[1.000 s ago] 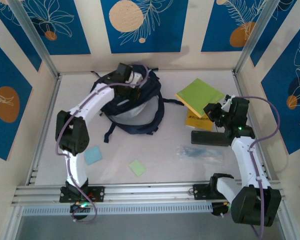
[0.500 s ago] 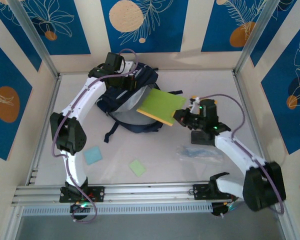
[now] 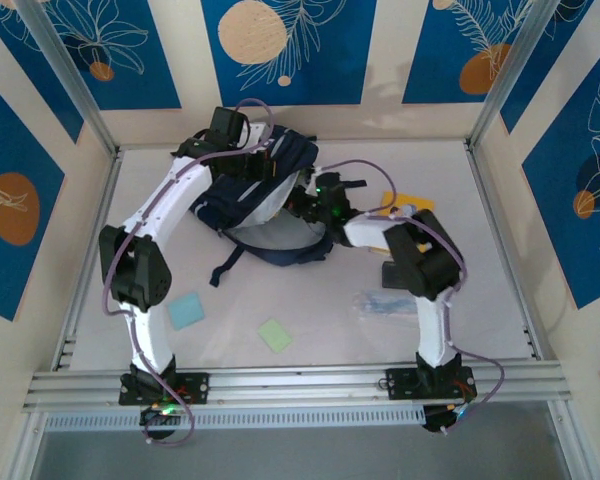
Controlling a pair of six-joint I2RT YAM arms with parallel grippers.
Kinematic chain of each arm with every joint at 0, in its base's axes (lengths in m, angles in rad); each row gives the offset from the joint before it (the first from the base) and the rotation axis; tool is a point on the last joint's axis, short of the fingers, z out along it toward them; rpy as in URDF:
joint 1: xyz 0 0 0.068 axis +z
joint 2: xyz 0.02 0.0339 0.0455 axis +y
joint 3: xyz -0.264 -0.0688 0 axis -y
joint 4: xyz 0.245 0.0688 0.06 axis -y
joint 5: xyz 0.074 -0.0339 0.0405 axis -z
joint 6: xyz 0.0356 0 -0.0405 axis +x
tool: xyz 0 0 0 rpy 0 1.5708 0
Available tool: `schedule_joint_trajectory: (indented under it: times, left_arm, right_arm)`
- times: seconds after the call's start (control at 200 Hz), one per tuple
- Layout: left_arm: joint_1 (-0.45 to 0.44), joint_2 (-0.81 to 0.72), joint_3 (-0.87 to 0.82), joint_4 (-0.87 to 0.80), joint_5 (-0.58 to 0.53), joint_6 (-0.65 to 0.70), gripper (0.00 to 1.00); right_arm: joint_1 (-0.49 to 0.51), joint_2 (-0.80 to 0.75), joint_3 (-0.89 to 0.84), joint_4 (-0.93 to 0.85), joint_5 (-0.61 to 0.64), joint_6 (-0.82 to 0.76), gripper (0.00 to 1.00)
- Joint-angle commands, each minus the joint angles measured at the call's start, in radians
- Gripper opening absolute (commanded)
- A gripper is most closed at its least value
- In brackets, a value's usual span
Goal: Pack the student bag
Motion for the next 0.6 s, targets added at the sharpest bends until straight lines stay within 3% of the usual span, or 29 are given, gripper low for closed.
schedule_joint_trajectory:
  times: [0.0, 0.185, 0.425, 0.595]
  left_arm:
    - [0.006, -0.101, -0.029, 0.114, 0.018, -0.034, 0.00]
    - [0.012, -0.123, -0.083, 0.156, 0.013, -0.052, 0.00]
    - [0.036, -0.128, -0.124, 0.224, -0.050, -0.087, 0.00]
    - [0.052, -0.125, -0.140, 0.270, -0.104, -0.094, 0.00]
  right_arm:
    - [0.033, 0.101, 0.160, 0.115, 0.113, 0.068, 0.00]
    - [0.066, 0.249, 0.375, 0.010, 0.186, 0.178, 0.02]
    - [0.064, 0.155, 0.315, -0.142, 0.205, 0.247, 0.47]
    - [0.017, -0.029, 0.096, -0.194, 0.158, 0.300, 0.63]
